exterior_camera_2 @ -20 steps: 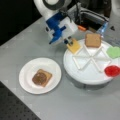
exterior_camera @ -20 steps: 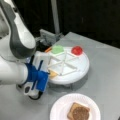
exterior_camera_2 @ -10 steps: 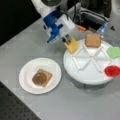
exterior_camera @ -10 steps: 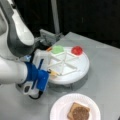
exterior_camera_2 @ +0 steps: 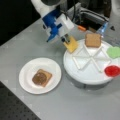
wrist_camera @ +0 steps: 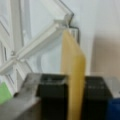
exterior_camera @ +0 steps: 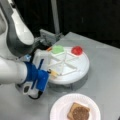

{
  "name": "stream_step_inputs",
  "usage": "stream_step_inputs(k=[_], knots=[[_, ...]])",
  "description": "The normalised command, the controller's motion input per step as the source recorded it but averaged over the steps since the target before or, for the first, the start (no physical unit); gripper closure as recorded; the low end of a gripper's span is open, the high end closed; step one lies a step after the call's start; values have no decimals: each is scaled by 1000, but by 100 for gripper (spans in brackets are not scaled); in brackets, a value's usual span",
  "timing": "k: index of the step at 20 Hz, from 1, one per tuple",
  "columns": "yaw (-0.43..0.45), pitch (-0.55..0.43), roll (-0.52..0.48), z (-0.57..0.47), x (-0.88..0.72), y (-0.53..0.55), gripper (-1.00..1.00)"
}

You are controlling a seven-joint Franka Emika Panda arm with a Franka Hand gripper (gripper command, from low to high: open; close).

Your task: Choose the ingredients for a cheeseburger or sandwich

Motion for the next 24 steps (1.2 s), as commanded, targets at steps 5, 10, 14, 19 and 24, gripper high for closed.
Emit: stream_step_inputs(k=[5,10,14,19,24], knots=[[-11,99,31,146,644,-304,100],[148,104,90,233,675,-213,100],[209,97,95,172,710,-115,100],[234,144,-32,51,857,-209,100],[253,216,-196,-115,924,-287,100]])
